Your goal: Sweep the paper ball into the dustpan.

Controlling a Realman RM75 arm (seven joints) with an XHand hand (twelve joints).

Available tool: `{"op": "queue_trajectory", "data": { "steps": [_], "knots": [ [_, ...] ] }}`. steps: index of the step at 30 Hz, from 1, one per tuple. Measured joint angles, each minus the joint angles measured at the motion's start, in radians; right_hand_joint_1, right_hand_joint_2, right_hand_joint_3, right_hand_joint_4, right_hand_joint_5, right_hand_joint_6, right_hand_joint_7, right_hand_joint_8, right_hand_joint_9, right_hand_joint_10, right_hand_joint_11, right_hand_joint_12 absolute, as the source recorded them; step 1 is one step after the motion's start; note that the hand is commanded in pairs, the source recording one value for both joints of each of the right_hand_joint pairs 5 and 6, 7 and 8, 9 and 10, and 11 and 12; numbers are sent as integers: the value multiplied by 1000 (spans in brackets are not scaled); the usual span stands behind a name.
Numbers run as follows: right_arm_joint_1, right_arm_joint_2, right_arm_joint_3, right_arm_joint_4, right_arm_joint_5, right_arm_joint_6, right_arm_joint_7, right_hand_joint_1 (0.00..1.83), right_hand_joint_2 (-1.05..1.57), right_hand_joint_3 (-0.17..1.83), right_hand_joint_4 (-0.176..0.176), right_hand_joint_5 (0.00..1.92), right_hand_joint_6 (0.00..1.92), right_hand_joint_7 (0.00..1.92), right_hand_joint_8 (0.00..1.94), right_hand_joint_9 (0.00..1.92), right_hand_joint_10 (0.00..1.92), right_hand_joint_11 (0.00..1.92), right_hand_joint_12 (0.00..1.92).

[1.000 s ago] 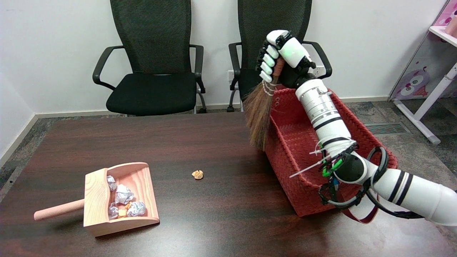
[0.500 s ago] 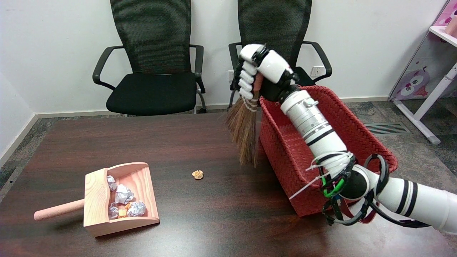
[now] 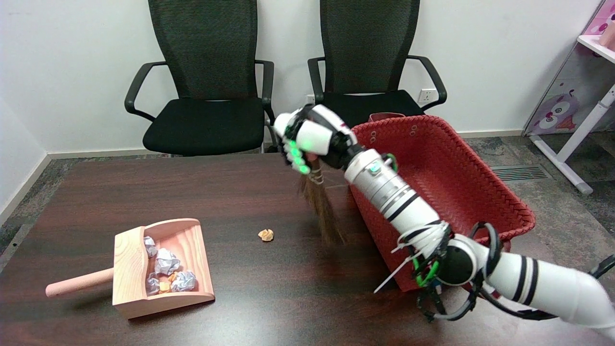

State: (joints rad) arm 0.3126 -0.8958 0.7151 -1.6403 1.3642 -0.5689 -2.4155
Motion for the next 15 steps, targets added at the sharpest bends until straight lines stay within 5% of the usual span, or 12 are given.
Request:
{"op": "queue_trajectory", "data": {
  "steps": [15],
  "knots": [
    [-4, -199, 50, 67, -218, 169, -103, 693, 1571, 1519, 49, 1920, 1920, 1920, 1920, 1920, 1920, 1920, 1920]
  ]
}}
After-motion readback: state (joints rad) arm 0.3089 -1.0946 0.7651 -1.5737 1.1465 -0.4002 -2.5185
